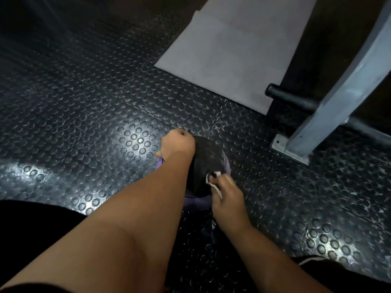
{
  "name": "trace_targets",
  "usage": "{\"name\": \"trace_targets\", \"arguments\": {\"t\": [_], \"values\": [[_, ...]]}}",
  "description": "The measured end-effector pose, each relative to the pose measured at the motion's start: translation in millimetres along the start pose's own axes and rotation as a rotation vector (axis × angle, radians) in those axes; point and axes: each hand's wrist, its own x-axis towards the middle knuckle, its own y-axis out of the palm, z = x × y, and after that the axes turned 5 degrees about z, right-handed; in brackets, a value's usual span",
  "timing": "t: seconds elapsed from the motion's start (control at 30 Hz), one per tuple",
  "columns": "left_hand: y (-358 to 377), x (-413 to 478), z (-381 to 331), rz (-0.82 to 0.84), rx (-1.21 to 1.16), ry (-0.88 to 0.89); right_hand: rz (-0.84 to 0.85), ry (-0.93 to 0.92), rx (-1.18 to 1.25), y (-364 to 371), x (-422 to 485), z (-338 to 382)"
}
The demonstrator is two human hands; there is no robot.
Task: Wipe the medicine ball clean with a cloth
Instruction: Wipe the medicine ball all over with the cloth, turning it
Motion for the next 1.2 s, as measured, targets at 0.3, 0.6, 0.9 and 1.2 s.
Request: {"name": "trace_targets", "arguments": {"t": [0.3, 0.6, 0.9, 1.2], "values": [[-14.9, -25.6, 29.3, 0.224, 0.081, 0.415, -0.454, 0.509, 0.351, -59.7, 55.1, 17.0], [-23.5, -10.7, 32.9, 0.490, 0.503, 0.470, -0.186, 0.241, 0.058, -40.7, 57.0, 11.7], [-22.9, -17.2, 40.6, 0.504, 0.478, 0.444, -0.105, 0.077, -0.056, -12.6, 85.4, 9.2], [-22.8, -25.3, 50.4, 0.467, 0.415, 0.466, 0.058, 0.312, -0.218, -5.0, 132.8, -0.9]]}}
